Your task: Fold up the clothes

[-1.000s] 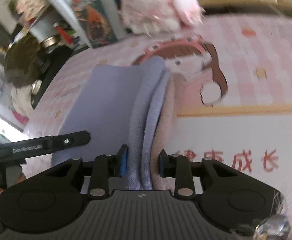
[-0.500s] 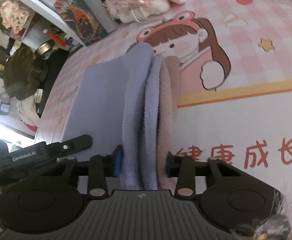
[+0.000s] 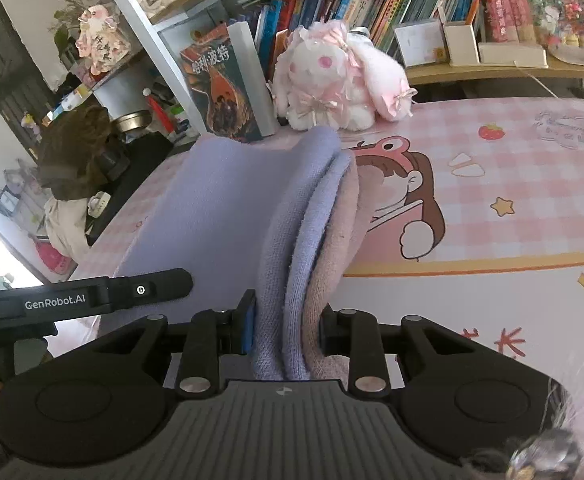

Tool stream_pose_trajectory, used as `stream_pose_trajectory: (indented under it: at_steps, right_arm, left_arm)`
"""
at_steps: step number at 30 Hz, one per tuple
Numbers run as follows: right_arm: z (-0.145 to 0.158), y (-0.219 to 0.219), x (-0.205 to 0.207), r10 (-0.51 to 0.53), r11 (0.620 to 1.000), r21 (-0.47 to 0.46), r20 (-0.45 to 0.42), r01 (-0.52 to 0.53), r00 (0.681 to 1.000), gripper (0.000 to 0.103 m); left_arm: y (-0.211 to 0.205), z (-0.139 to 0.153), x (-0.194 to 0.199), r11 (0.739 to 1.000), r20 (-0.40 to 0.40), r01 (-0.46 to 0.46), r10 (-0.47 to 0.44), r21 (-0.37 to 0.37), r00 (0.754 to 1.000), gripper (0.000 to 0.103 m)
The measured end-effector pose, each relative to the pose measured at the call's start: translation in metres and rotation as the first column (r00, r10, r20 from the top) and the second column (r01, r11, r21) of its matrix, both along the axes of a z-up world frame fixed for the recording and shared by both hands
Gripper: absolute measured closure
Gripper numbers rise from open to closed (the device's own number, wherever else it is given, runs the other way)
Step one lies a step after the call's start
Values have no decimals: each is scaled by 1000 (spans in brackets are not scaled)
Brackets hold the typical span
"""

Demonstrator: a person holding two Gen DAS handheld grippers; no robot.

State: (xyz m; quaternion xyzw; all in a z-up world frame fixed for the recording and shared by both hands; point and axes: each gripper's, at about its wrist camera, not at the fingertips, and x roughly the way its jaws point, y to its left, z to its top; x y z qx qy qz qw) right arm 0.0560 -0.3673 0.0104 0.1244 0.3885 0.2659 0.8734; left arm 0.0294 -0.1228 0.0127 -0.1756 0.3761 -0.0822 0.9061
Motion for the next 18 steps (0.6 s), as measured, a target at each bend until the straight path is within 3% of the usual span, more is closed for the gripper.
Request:
stream_pose_trajectory:
  at_steps: [18]
  right_arm:
    - [2,-25,-26,-16,1000,2,3,16,1000,77]
  left_arm:
    - [-30,5,-20,1000,5,16,-16,9,1000,59]
